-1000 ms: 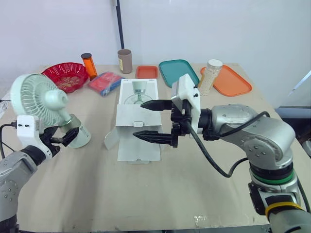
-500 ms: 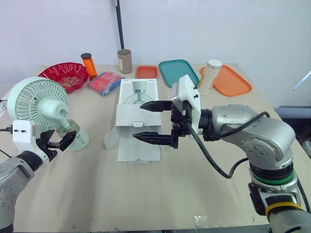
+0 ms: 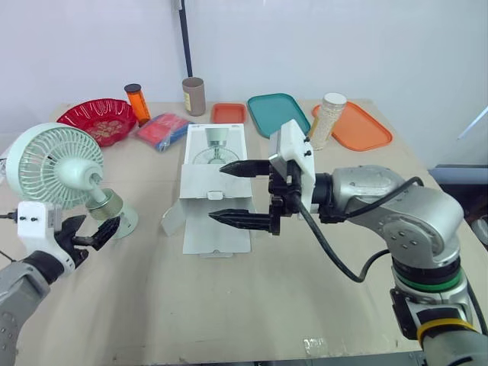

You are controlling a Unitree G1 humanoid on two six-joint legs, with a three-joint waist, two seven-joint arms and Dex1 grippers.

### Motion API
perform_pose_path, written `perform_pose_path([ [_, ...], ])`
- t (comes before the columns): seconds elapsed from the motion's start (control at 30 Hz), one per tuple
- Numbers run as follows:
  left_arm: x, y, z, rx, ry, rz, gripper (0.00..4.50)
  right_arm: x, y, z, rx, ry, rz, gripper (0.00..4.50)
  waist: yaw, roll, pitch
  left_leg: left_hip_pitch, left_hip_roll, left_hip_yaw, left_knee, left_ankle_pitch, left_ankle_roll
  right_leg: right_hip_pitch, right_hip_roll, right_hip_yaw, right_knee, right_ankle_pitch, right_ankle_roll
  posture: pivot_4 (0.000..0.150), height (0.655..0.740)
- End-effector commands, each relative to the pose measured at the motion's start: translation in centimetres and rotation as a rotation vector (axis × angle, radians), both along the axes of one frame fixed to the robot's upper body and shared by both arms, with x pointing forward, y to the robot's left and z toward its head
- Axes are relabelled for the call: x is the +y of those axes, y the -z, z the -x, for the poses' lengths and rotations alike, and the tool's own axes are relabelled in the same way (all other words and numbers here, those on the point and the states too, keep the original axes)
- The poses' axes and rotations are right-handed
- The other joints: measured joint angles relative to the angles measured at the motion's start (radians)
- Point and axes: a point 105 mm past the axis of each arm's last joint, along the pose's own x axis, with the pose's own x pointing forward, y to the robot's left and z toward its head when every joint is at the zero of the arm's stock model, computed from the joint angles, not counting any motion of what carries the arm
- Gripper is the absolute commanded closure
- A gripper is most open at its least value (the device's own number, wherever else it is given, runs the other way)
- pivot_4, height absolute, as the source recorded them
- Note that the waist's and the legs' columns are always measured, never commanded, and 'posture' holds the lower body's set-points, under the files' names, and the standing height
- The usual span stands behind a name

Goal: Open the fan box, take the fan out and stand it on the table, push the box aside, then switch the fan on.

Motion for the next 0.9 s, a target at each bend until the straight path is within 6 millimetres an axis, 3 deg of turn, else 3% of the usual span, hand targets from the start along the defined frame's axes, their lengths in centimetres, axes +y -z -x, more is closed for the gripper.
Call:
perform_pose_path([
  [0.03,1.3,-1.7,1.4,-0.045,-0.029,-0.032,0.08,-0.1,-0.6,0.7,-0.043,-0.018,-0.008,0.0,0.0,0.0,0.0,0.0,0.0,0.0,0.0,0.0,0.0,0.0,0.0,0.0,0.0,0.0,0.0,0.15,0.74],
  [0.23,3.2,-1.7,3.0,0.0,-0.052,-0.055,0.08,-0.3,-0.9,0.5,-0.047,-0.006,-0.027,0.0,0.0,0.0,0.0,0.0,0.0,0.0,0.0,0.0,0.0,0.0,0.0,0.0,0.0,-0.003,0.005,0.15,0.74],
  [0.37,3.0,-1.2,3.6,0.037,-0.007,-0.043,0.08,-0.2,-1.5,0.4,-0.05,0.002,-0.064,0.0,0.0,0.0,0.0,0.0,0.0,0.001,0.0,0.0,0.0,-0.001,0.0,0.0,0.0,-0.004,0.005,0.15,0.74],
  [0.53,1.0,-0.2,4.9,0.118,0.178,-0.065,0.08,-0.6,-1.6,0.6,-0.039,0.013,-0.068,0.0,0.0,-0.001,0.0,0.0,0.001,0.001,-0.001,0.0,0.0,-0.001,0.0,0.001,0.0,-0.005,0.004,0.15,0.74],
  [0.7,-2.2,-0.5,4.9,0.115,0.454,-0.154,0.08,-2.6,1.9,1.1,-0.035,0.074,0.068,0.0,0.012,-0.003,-0.001,-0.001,0.0,0.001,-0.001,0.0,-0.001,-0.001,0.0,-0.001,0.0,-0.006,0.004,0.15,0.74],
  [0.9,-6.2,-0.8,5.1,0.063,0.696,-0.185,0.08,-4.0,4.1,1.7,-0.008,0.168,0.116,0.0,0.0,-0.003,0.0,0.0,0.002,0.006,-0.002,-0.001,-0.001,-0.003,0.001,0.002,0.0,-0.006,0.004,0.15,0.74],
])
